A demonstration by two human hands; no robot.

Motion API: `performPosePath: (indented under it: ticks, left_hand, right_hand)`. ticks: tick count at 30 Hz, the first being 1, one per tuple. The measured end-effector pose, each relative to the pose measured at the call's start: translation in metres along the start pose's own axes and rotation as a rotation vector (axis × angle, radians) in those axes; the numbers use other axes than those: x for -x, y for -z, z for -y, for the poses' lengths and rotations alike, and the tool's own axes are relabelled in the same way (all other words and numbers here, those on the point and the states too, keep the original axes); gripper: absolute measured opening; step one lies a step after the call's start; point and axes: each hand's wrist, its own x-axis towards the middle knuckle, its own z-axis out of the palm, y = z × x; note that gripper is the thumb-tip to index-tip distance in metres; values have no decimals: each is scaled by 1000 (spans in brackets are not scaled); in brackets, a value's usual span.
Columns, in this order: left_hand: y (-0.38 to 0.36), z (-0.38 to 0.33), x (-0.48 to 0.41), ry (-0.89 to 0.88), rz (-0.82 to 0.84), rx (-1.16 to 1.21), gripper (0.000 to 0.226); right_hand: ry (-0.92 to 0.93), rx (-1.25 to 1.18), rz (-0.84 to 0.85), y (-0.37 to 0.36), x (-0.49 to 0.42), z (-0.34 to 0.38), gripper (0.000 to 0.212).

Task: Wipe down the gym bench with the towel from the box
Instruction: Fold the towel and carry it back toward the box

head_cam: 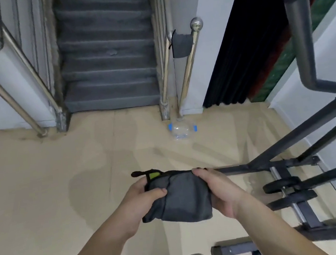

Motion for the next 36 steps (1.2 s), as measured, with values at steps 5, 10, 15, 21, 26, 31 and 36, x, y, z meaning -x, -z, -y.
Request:
performPosePath:
  ticks: [5,10,15,21,26,31,36]
  left_hand:
    - [2,-55,-100,5,-3,-99,30]
    - [-1,-110,-198,-4,7,-100,31]
    - [-2,-163,-291,21,-49,-58,27]
    - [-7,-229,-441,75,16,-121,32]
    - [-17,-262,-586,110,161,-193,45]
    - [-36,-257,-723,144,227,-268,42]
    - [-57,-184,-852,166,219,-412,36]
  right_hand:
    - [6,76,-118,5,-74,57,36]
    - [27,98,-148,15,-164,127,34]
    - [-97,65,-97,33,-240,192,43]
    - [-90,-87,-187,63,-361,257,33]
    - [-21,-103,-381,80,-469,303,23]
    - [40,-5,-532,104,-588,321,14]
    - [-94,-140,-558,150,-722,269,28]
